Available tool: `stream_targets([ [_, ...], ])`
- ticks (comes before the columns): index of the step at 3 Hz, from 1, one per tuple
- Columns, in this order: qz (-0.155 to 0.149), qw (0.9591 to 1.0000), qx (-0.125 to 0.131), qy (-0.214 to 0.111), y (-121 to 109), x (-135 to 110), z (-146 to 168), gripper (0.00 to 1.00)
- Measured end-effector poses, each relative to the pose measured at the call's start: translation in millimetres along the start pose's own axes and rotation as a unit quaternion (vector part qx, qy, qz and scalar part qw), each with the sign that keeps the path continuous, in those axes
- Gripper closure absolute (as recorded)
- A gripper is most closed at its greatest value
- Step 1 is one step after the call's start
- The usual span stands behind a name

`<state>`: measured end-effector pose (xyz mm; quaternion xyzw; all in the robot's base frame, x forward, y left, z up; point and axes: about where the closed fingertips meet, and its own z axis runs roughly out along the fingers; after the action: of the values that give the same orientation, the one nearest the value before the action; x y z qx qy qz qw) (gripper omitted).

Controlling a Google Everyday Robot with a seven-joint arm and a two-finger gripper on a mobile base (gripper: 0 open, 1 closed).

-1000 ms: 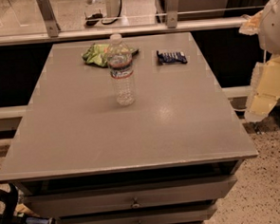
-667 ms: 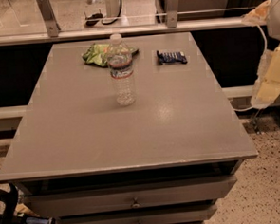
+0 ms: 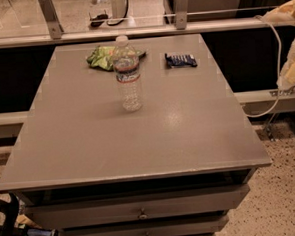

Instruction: Pick rxbar blueberry

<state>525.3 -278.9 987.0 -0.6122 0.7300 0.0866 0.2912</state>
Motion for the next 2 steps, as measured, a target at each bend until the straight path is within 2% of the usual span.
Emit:
stream_targets([
  [1, 0.009, 0.9950, 0.060, -0.080, -34, 5, -17, 0.00],
  [2, 0.032, 0.9826, 0.123, -0.136, -61, 5, -17, 0.00],
])
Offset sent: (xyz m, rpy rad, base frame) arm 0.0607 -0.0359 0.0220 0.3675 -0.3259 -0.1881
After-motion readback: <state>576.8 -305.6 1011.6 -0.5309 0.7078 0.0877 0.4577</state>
